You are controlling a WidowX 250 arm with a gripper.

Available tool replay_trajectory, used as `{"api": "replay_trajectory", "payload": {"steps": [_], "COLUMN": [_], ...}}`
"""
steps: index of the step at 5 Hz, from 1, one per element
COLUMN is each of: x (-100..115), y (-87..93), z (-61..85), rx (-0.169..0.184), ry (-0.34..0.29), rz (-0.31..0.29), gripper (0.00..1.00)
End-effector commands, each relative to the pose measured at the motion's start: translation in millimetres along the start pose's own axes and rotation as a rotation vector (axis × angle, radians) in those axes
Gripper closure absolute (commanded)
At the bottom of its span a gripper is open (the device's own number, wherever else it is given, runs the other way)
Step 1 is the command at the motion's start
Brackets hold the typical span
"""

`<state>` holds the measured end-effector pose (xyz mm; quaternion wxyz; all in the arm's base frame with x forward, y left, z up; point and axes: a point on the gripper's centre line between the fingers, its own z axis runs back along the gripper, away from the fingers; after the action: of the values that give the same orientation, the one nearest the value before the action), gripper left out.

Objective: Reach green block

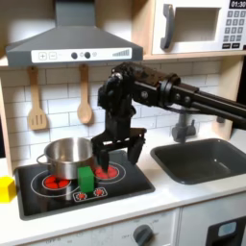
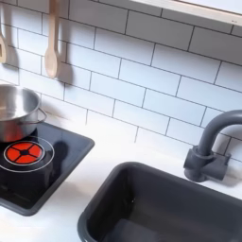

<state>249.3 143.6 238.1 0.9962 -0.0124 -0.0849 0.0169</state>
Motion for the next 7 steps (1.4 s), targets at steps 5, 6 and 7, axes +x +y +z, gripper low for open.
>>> {"api": "replay_trajectory", "payload": {"steps": [5, 6, 7], "x": [54.5, 61.0, 65.0], "y": [13.9, 9.1, 8.6], "z": [-30.3, -37.7, -40.8], "rx": [0.030, 0.031, 0.039], "ry": [0.021, 0.027, 0.028], "rz": [0.093, 0.092, 0.096], "gripper": [0.00, 0.00, 0.00]}}
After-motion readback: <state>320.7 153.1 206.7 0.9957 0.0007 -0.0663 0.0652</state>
